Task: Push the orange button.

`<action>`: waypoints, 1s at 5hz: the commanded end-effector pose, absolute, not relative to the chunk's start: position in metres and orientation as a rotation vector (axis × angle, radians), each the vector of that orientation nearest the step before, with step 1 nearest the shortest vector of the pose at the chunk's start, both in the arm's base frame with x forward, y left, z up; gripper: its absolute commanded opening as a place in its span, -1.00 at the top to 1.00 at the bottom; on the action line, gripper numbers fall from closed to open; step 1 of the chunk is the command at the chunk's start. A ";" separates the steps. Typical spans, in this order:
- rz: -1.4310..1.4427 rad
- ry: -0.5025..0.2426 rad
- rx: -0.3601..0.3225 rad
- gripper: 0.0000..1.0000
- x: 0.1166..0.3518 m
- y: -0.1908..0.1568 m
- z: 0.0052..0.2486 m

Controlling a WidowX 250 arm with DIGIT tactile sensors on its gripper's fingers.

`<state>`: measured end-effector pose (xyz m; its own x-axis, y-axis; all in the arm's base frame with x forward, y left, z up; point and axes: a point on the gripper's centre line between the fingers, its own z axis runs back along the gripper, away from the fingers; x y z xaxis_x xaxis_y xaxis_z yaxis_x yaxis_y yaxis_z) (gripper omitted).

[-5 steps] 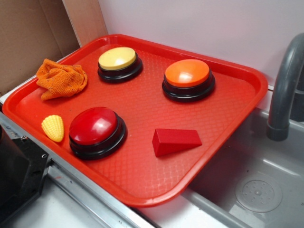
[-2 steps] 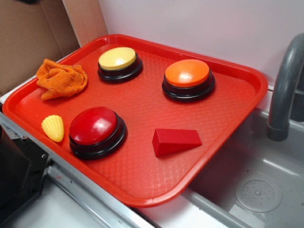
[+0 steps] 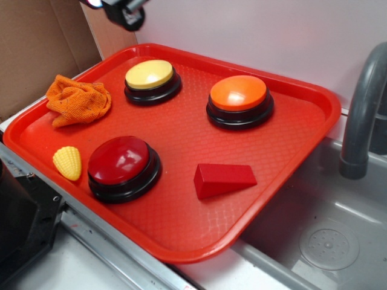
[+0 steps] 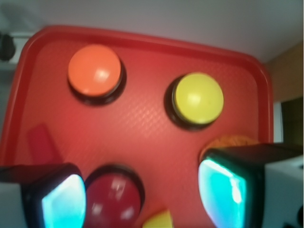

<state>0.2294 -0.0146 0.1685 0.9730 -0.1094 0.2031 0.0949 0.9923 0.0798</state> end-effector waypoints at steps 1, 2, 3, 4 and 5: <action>-0.034 -0.112 0.101 -1.00 0.274 -0.013 0.112; -0.034 -0.112 0.101 -1.00 0.274 -0.013 0.112; -0.034 -0.112 0.101 -1.00 0.274 -0.013 0.112; -0.034 -0.112 0.101 -1.00 0.274 -0.013 0.112; -0.114 -0.150 0.098 -1.00 0.301 -0.041 0.106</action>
<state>0.2929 -0.0366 0.0915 0.9910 -0.1073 0.0799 0.0984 0.9893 0.1078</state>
